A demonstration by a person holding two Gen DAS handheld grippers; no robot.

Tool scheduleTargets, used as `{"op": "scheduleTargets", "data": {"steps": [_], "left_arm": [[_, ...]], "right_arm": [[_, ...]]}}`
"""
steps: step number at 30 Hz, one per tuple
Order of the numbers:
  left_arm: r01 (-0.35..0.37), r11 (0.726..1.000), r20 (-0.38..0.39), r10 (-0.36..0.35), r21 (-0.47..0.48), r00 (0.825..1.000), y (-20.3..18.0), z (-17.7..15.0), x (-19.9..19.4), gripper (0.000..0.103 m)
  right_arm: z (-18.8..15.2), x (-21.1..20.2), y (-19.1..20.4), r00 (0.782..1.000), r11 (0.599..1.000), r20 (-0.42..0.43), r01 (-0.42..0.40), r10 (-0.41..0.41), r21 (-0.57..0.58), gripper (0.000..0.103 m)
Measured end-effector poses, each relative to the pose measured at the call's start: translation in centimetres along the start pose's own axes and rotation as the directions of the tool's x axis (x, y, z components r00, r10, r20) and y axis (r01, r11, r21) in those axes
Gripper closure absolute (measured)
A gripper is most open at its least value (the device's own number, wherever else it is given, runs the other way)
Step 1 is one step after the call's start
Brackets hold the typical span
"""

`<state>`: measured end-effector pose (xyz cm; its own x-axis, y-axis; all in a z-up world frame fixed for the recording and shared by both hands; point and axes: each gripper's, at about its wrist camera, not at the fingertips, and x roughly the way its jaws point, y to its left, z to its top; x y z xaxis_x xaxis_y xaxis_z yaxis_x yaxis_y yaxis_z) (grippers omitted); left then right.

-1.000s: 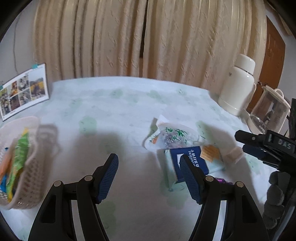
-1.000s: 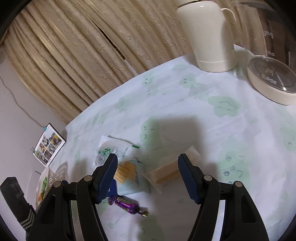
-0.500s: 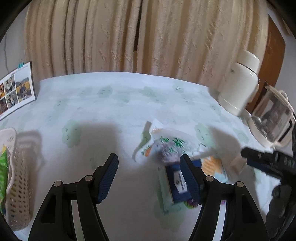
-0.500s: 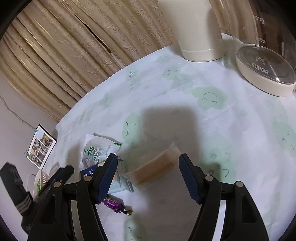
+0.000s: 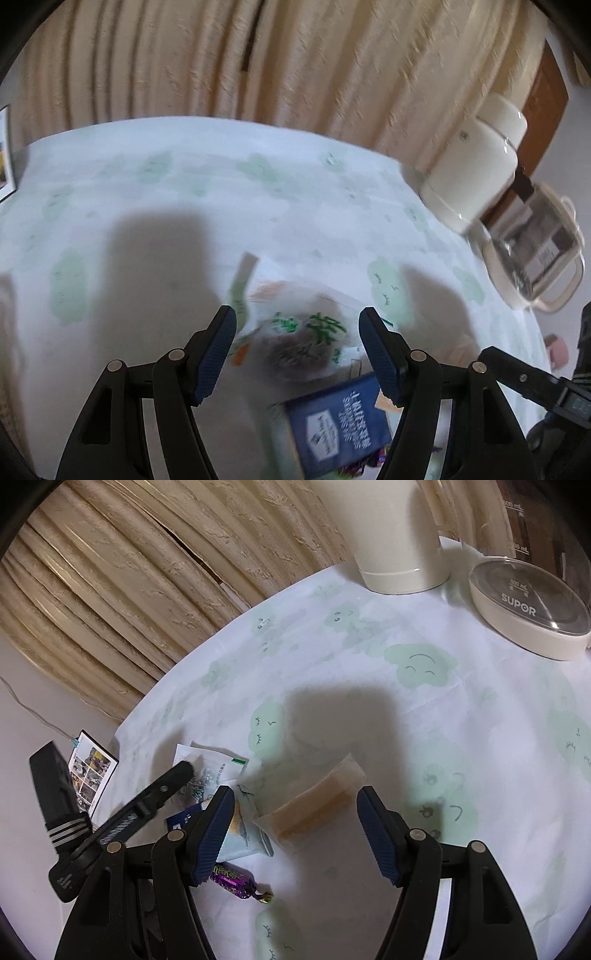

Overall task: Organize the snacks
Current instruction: 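Move the left gripper to the clear green-lettered snack bag and grasp it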

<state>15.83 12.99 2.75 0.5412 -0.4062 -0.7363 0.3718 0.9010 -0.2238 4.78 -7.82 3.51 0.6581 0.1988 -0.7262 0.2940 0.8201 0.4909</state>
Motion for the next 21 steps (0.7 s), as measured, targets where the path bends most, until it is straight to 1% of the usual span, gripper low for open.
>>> {"op": "scheduleTargets", "data": {"steps": [3,4,7,14,17,18,20,21], "left_arm": [[-0.010,1.000,-0.020,0.011,0.030,1.000,-0.5,-0.1,1.0,0.029],[-0.008,1.000,-0.020,0.009,0.030,1.000,-0.5,-0.2,1.1,0.026],[0.008,0.999,-0.030,-0.007,0.037,1.000,-0.5,-0.5,1.5,0.023],[0.009,0.999,-0.036,-0.007,0.054,0.999,-0.7,-0.8,1.5,0.023],[-0.015,0.997,-0.031,0.017,0.082,0.999,-1.1,-1.1,1.5,0.023],[-0.023,0.996,-0.027,0.025,0.088,0.999,-1.3,-1.1,1.5,0.024],[-0.049,0.994,-0.017,0.051,0.094,0.999,-1.4,-1.3,1.5,0.031],[-0.059,0.994,-0.011,0.060,0.091,0.998,-1.4,-1.3,1.4,0.038]], "right_arm": [[-0.1,0.0,0.0,1.000,1.000,-0.007,0.005,-0.005,0.001,0.036],[-0.1,0.1,0.0,1.000,1.000,-0.008,0.006,-0.006,0.000,0.036],[-0.2,0.2,0.1,1.000,1.000,-0.011,0.011,-0.011,-0.009,0.036],[-0.5,1.0,0.3,0.999,0.999,-0.026,0.030,-0.031,-0.029,0.036],[-0.6,1.3,0.6,0.999,0.998,-0.023,0.046,-0.047,-0.048,0.036],[-0.7,1.4,0.7,0.998,0.997,-0.019,0.053,-0.054,-0.059,0.036],[-0.7,1.6,1.0,0.997,0.994,-0.005,0.072,-0.072,-0.083,0.036],[-0.8,1.7,1.2,0.997,0.992,0.001,0.081,-0.081,-0.094,0.036]]}}
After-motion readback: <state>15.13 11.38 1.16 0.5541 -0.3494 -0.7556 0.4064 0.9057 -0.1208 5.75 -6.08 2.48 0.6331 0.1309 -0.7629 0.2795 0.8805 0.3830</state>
